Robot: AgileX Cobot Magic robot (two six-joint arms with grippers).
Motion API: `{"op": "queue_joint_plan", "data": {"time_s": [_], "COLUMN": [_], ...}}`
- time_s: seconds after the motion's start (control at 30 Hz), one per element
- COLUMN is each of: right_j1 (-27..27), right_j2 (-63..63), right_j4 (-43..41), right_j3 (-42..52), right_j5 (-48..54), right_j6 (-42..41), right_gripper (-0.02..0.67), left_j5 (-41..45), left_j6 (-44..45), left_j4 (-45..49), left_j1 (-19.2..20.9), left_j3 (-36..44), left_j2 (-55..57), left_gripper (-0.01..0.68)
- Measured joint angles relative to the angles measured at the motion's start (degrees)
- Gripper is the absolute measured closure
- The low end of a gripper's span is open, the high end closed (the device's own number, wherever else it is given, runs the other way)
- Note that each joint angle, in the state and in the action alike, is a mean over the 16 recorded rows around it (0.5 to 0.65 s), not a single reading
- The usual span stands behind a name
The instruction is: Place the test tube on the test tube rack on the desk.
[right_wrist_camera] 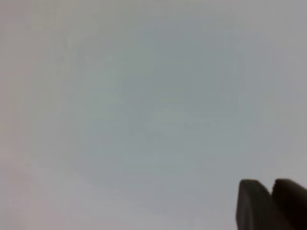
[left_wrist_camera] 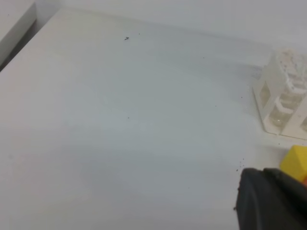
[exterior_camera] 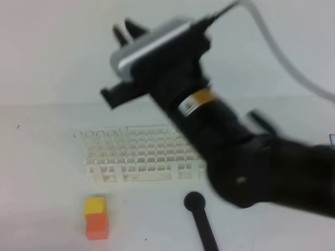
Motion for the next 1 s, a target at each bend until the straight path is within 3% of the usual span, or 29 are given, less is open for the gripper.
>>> {"op": "queue_joint_plan", "data": {"time_s": [0.3, 0.57, 0.77, 1.0], "right_j1": [-0.1, -4.0, -12.5, -27.7], "right_j2": [-21.9, -36.7, -45.4, -58.0], "right_j4": [-10.5, -21.1, -22.1, -18.0], "right_j3": [2.2, 6.2, 14.7, 32.0], "right_j5": [15.7, 33.6, 42.0, 43.9], "right_j6": [-10.1, -11.6, -11.7, -11.7], "right_gripper": [0.630, 0.647, 0.649, 0.650], "left_j5": [0.0, -0.1, -0.1, -0.1], "left_j6": [0.0, 0.0, 0.0, 0.0], "left_j4": [0.0, 0.0, 0.0, 0.0], "left_j1": [0.0, 0.0, 0.0, -0.1], "left_j3": [0.0, -0.1, 0.0, 0.0], "left_j2": [0.1, 0.1, 0.1, 0.0], "left_gripper": [0.674, 0.674, 0.674, 0.674]}}
